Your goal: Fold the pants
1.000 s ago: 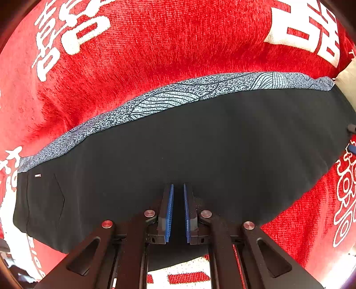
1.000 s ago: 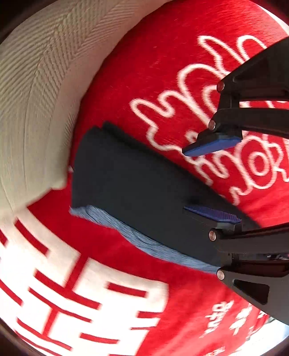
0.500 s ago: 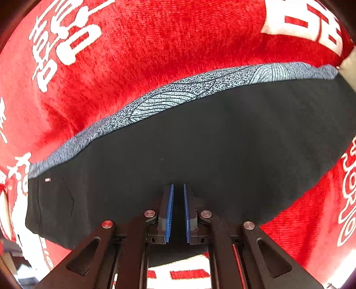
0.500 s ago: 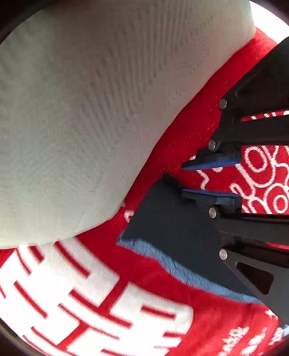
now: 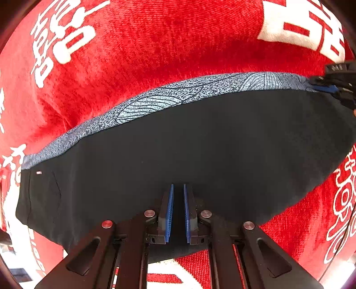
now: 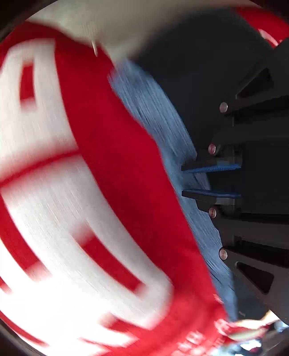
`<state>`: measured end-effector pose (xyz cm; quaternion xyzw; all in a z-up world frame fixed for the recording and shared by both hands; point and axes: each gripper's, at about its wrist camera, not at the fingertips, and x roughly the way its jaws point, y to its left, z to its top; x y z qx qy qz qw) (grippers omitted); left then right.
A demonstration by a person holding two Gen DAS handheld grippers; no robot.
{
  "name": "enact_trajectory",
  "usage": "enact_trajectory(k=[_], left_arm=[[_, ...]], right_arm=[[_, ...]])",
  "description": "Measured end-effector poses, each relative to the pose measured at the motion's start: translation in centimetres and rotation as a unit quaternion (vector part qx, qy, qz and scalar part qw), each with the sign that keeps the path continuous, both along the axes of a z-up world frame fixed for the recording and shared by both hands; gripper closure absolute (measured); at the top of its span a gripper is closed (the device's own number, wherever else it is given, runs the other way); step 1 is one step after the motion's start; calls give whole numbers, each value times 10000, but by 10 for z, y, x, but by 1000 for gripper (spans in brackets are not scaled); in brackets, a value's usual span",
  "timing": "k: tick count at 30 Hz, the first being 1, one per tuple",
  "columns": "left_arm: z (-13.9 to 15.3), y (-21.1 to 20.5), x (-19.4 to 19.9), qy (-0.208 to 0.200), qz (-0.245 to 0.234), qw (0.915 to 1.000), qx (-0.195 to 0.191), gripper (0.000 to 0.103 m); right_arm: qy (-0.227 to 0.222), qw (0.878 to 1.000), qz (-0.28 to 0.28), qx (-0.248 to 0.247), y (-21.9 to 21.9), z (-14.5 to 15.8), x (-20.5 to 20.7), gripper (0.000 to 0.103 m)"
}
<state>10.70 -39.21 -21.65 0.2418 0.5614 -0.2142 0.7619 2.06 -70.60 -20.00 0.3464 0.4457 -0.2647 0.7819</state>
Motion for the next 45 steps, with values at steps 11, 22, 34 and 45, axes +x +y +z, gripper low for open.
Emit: enact_trajectory(k=[11, 22, 34, 45], left_arm=[[-1, -5, -14, -84, -147, 9998, 98, 93], [12, -27, -23, 60, -221, 9993, 310, 93], [28, -98, -31, 594, 60, 9978, -282, 93], [22, -101, -43, 363, -237, 9987, -257, 93]], right_arm=[[13, 9953, -847, -463, -28, 47, -59, 44], [-666, 9783, -1183, 1562, 45, 20, -174, 44], [-1305, 9551, -1589, 2131, 33, -6, -154, 44], [-2145, 9345, -2052, 1966, 8, -17, -130, 43]])
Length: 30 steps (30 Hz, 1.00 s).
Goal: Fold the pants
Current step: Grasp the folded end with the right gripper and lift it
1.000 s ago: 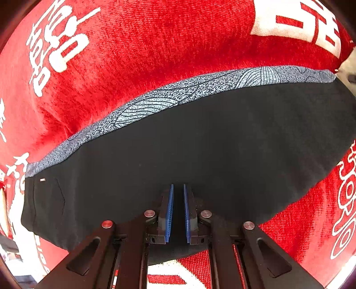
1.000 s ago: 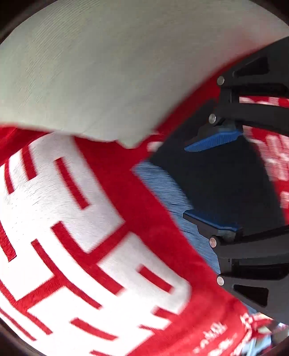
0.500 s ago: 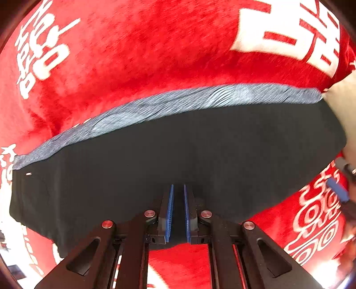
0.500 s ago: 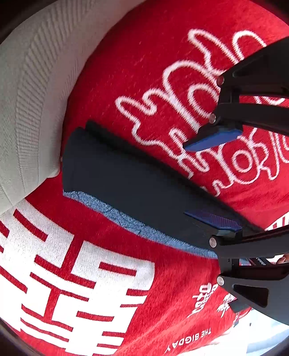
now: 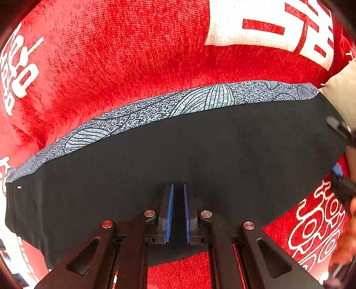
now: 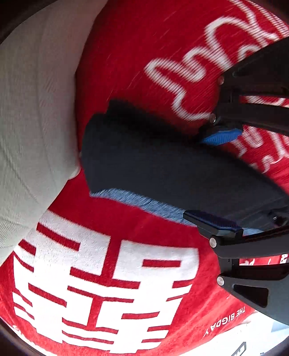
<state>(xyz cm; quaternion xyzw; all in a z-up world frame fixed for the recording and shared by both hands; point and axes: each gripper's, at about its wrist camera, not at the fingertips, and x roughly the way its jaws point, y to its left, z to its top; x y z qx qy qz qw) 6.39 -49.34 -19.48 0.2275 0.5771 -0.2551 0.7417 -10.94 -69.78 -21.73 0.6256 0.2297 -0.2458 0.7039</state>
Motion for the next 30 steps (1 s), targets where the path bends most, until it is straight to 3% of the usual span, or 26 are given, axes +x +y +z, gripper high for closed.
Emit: enact_trajectory(k=[5, 6, 7, 8, 12, 15, 17, 19, 20, 23, 26, 29, 30], left_arm=[[2, -9, -14, -160, -124, 9997, 157, 93], [6, -11, -13, -72, -59, 9999, 132, 93], [11, -13, -13, 41, 6, 10000, -6, 93], [18, -15, -13, 134, 71, 9997, -186, 93], [32, -36, -22, 193, 47, 9980, -599, 93], [6, -42, -25, 702, 189, 9951, -670, 93], [0, -38, -34, 358, 212, 9943, -981, 93], [2, -41, -48, -3, -106, 9955, -939, 93], [2, -39, -50, 3, -100, 9947, -1019, 93], [1, -29, -43, 288, 130, 9902, -1358, 93], [3, -23, -44, 329, 46, 9869, -1577, 93], [2, -14, -42, 487, 24, 9827, -1786, 93], [4, -9, -35, 795, 130, 9787, -1890, 93]], right_arm=[[120, 9996, 214, -123, -12, 2, 21, 44], [279, 9990, 327, -130, -13, 4, 24, 58], [501, 9977, 428, -160, -14, 6, 26, 86], [739, 9954, 568, -205, -15, 8, 27, 87], [733, 9927, 837, -456, -11, 27, 28, 88], [658, 9891, 1038, -805, -4, 51, 34, 88], [661, 9837, 1306, -1042, 5, 64, 42, 89], [741, 9732, 1585, -1493, 17, 81, 52, 89], [756, 9686, 1703, -1649, 22, 89, 57, 89], [840, 9560, 1982, -1992, 36, 104, 68, 89], [935, 9411, 2262, -2332, 52, 120, 80, 89], [1051, 9192, 2618, -2746, 76, 135, 95, 89], [1095, 9079, 2780, -2940, 88, 141, 102, 89]])
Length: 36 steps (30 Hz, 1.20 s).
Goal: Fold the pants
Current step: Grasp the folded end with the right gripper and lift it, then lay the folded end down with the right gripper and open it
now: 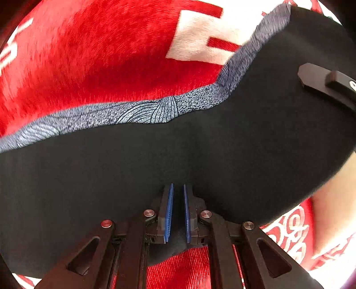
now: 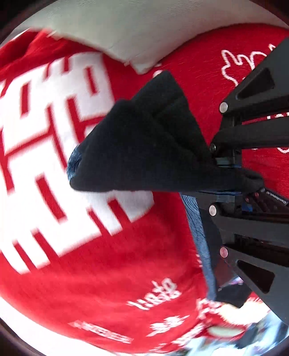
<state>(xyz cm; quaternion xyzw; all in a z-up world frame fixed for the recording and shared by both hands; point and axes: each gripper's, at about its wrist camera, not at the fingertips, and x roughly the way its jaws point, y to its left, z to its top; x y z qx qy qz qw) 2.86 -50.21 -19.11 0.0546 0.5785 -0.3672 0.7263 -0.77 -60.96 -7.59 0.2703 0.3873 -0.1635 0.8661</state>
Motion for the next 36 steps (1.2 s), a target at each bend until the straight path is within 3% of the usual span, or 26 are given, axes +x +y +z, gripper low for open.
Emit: enact_trajectory(k=[3, 6, 9, 12, 14, 19, 21, 22, 24, 28, 32, 36], left_arm=[[12, 37, 21, 728, 418, 9963, -162, 93], [37, 84, 34, 491, 681, 9963, -170, 93], [53, 137, 56, 219, 886, 9958, 73, 93], [52, 173, 75, -8, 971, 9940, 498, 93], [46, 190, 90, 88, 1091, 9914, 717, 93], [29, 241, 107, 367, 1500, 9841, 873, 93], [28, 250, 109, 426, 1548, 9833, 857, 93], [29, 253, 108, 405, 1531, 9836, 863, 93], [35, 258, 111, 354, 1459, 9842, 935, 93], [61, 247, 114, 347, 1347, 9868, 826, 93], [89, 238, 107, 404, 1056, 9920, 565, 93], [101, 210, 101, 577, 649, 9960, 193, 93]], right_arm=[[120, 9983, 369, -443, 28, 11, 12, 89], [330, 9916, 735, -1009, 62, 18, 26, 89], [546, 9808, 1083, -1530, 100, 14, 41, 89], [866, 9654, 1460, -1981, 147, -5, 62, 89], [1062, 9572, 1647, -2132, 177, -24, 74, 88], [1888, 9264, 2220, -2386, 243, -86, 98, 73], [2008, 9187, 2300, -2507, 258, -93, 95, 67], [1944, 9207, 2339, -2448, 261, -88, 90, 56], [1742, 9330, 2456, -1973, 260, -75, 80, 44], [1536, 9521, 2340, -1232, 236, -47, 56, 43], [1335, 9756, 1483, -912, 187, -24, 43, 43], [1468, 9838, 898, -504, 152, -29, 33, 43]])
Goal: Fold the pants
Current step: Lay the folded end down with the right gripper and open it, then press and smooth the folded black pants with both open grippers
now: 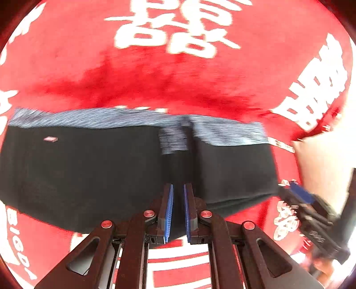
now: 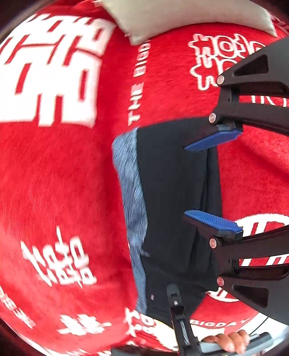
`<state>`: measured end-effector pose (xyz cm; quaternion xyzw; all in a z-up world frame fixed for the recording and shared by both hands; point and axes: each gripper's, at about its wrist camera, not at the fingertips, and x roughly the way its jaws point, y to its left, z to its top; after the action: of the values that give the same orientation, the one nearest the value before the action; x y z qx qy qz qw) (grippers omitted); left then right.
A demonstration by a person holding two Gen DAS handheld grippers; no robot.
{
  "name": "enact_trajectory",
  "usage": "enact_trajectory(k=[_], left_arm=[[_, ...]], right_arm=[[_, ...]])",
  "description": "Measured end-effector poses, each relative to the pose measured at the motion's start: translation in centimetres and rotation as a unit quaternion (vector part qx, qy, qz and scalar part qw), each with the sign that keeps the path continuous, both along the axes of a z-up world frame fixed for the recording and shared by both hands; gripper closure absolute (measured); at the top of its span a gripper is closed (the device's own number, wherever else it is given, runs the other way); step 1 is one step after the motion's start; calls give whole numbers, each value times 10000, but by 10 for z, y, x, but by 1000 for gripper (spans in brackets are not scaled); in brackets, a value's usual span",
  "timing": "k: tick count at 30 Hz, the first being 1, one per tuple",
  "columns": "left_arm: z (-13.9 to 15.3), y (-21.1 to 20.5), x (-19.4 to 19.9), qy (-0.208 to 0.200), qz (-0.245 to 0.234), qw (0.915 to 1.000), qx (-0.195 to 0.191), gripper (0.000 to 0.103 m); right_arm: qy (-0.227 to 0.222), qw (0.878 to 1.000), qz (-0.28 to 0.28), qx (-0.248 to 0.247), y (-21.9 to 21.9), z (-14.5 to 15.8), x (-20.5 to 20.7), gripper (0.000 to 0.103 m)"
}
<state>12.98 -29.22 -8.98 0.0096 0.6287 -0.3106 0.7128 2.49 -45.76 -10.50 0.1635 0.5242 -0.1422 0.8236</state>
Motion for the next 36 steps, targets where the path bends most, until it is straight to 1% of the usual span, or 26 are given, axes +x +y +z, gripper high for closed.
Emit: enact_trajectory(k=[3, 6, 7, 10, 13, 14, 15, 16, 18, 20, 22, 24, 26, 28, 30, 32, 34, 35, 36], left_arm=[[1, -21, -2, 242, -261, 9989, -292, 93], [-8, -37, -2, 360, -388, 9982, -273, 93], [-9, -35, -1, 416, -388, 9980, -287, 93], [-38, -42, 4, 753, -360, 9959, -342, 93], [-42, -49, 1, 871, -492, 9935, -537, 94], [-37, -53, -3, 883, -579, 9922, -658, 98], [-30, -53, -6, 858, -663, 9914, -734, 103], [-22, -56, -11, 781, -770, 9911, -750, 103], [-16, -57, -17, 586, -846, 9931, -561, 103], [-14, -50, -20, 375, -733, 9960, -348, 102], [-10, -38, -17, 173, -463, 9985, -237, 102], [-10, -28, -11, 224, -180, 9991, -302, 102], [-13, -21, -6, 236, -52, 9992, -312, 102], [-22, -22, -4, 233, -94, 9996, -117, 102], [-31, -25, -4, 225, -219, 9995, -5, 102], [-32, -25, -5, 154, -224, 9996, -5, 102], [-30, -23, -5, 75, -114, 9999, -76, 102], [-28, -21, -6, -1, -43, 10000, -68, 89], [-26, -19, -6, -86, 24, 9999, -54, 38]], right_arm=[[110, 9995, -196, 238, -6, -9, -12, 43], [165, 9988, -236, 386, -5, -13, -22, 43], [168, 9987, -235, 410, -4, -14, -25, 43], [156, 9984, -252, 491, -5, -14, -30, 43], [185, 9976, -303, 597, -10, -15, -33, 45], [184, 9973, -331, 631, -11, -16, -33, 46], [171, 9968, -372, 685, -14, -15, -34, 48], [164, 9966, -396, 705, -16, -13, -35, 49], [137, 9964, -433, 713, -20, -8, -36, 49], [71, 9960, -410, 793, -23, -4, -38, 49], [15, 9952, -369, 907, -23, -1, -39, 48], [-8, 9955, -327, 885, -21, 1, -38, 45], [-14, 9957, -318, 870, -19, 0, -38, 44], [-1, 9949, -335, 952, -17, -3, -38, 44], [8, 9937, -367, 1062, -15, -5, -38, 44], [15, 9935, -367, 1074, -13, -5, -39, 44], [9, 9939, -344, 1053, -11, -4, -39, 44], [11, 9940, -344, 1041, -11, -4, -40, 44], [19, 9940, -349, 1041, -12, -4, -40, 44]])
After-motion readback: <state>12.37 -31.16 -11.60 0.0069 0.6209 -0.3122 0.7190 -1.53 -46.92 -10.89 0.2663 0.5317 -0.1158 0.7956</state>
